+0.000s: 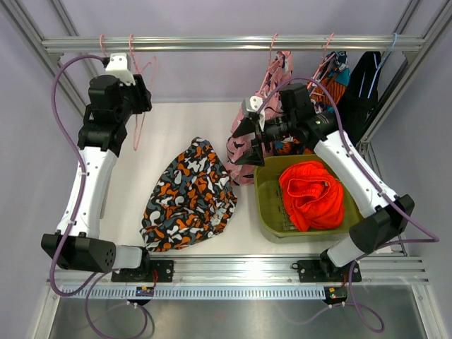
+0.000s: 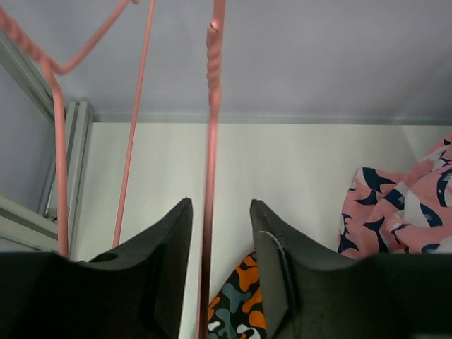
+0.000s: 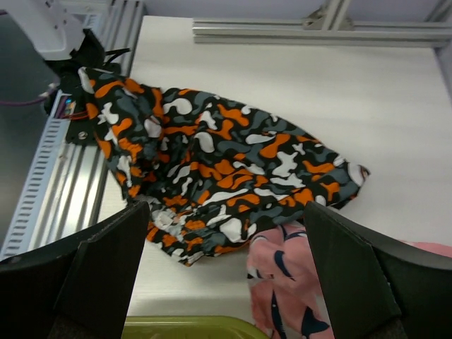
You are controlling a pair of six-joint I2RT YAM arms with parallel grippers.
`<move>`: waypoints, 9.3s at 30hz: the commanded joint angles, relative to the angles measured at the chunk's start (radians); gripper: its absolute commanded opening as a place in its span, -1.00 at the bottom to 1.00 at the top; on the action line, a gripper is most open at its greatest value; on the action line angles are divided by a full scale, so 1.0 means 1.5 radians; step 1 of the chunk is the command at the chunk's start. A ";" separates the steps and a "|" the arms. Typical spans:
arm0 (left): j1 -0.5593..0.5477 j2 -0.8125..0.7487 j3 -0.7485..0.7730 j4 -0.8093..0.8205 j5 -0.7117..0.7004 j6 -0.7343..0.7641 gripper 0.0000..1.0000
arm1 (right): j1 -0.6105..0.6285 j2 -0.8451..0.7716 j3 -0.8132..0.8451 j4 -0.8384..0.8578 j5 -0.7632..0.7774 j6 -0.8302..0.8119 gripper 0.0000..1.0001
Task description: Remove the shorts from the hanger
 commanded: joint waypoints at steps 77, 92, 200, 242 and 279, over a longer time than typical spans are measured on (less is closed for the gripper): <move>0.003 -0.599 -0.331 -0.009 0.064 -0.068 0.98 | 0.064 0.058 0.524 0.108 0.096 0.312 -1.00; 0.003 -0.546 -0.385 0.105 0.104 -0.089 0.98 | -0.150 -0.031 0.647 0.153 0.390 0.287 -1.00; 0.003 -0.568 -0.437 0.099 0.152 -0.099 0.98 | 0.003 -0.205 -0.203 -0.035 0.418 -0.271 -0.99; -0.039 -0.453 -0.398 0.259 0.335 -0.257 0.98 | -0.218 0.074 -0.574 -0.039 0.613 -0.252 -0.82; -0.287 -0.113 -0.118 0.223 0.221 -0.183 0.98 | -0.216 -0.202 0.015 -0.076 0.261 0.306 0.32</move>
